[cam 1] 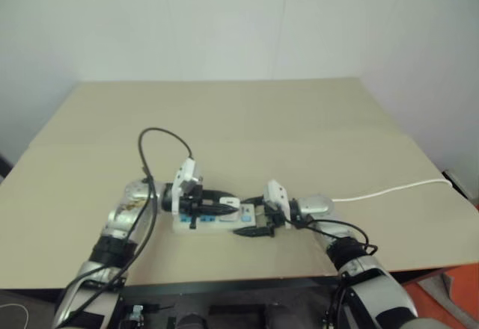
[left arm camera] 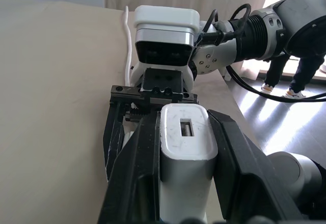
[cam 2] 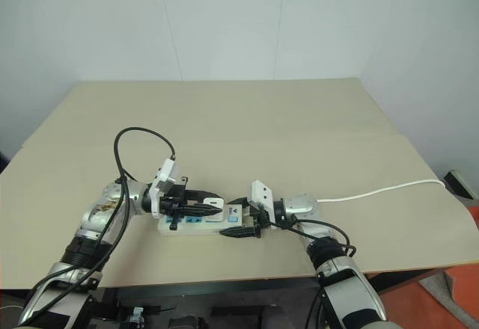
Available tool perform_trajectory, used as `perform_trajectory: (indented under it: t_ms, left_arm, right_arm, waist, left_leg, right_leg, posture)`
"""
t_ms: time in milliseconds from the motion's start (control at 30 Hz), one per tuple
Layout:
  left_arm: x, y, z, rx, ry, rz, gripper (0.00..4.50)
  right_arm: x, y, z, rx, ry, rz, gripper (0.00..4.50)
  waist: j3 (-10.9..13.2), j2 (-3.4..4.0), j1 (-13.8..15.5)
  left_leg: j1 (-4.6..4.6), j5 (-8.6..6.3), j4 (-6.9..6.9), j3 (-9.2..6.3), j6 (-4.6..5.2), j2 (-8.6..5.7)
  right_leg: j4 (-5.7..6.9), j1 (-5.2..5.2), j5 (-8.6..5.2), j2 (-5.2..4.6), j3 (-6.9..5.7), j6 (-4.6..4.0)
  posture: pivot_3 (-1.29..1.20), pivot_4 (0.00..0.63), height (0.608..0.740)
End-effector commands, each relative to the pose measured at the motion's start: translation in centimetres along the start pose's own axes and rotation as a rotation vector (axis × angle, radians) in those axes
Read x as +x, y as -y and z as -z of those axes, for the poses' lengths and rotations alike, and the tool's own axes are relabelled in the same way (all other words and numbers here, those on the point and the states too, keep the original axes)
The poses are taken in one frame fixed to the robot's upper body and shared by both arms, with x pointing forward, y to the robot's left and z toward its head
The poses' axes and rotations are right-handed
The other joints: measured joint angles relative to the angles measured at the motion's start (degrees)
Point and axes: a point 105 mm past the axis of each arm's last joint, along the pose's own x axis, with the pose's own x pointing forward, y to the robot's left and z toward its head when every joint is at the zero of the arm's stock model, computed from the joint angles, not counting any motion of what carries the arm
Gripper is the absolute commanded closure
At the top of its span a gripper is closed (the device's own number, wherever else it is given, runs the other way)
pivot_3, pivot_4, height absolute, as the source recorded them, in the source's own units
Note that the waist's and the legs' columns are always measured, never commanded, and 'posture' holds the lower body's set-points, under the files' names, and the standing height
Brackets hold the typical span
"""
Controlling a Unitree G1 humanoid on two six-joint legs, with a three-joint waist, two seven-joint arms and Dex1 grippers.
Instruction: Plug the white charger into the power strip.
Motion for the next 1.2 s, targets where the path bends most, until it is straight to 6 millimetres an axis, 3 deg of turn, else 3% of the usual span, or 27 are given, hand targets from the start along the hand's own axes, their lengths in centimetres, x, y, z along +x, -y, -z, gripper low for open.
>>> perform_trajectory:
  t_ms: [33, 533, 1200]
  left_arm:
    - [-0.4, -0.2, -0.3, 0.021, -0.014, -0.005, 3.47]
    - [-0.7, -0.3, 1.1, -0.019, -0.033, -0.027, 3.47]
    - [-1.4, 0.3, 5.1, -0.056, -0.129, -0.051, 3.47]
  right_arm:
    - [0.1, 0.1, 0.0, -0.005, -0.009, 0.010, 1.08]
    - [0.0, -0.1, 0.1, 0.000, -0.010, 0.011, 1.08]
    - [0.0, 0.0, 0.1, 0.000, -0.010, 0.013, 1.08]
  waist:
    - [0.0, 0.00, 0.0]
    - [0.0, 0.00, -0.1]
    - [0.0, 0.05, -0.1]
  left_leg:
    - [0.00, 0.00, 0.00, 0.00, 0.00, 0.00]
    - [-0.01, 0.00, -0.05, -0.01, 0.00, 0.01]
    - [0.15, 0.00, -0.07, -0.01, 0.00, 0.02]
  right_leg:
    - [-0.01, 0.00, 0.00, 0.00, 0.00, 0.00]
    - [-0.06, 0.00, 0.00, 0.02, 0.00, 0.00]
    - [-0.08, 0.13, 0.00, 0.03, 0.00, 0.00]
  posture:
    - [0.00, 0.150, 0.740]
    - [0.00, 0.150, 0.740]
    - [0.00, 0.150, 0.740]
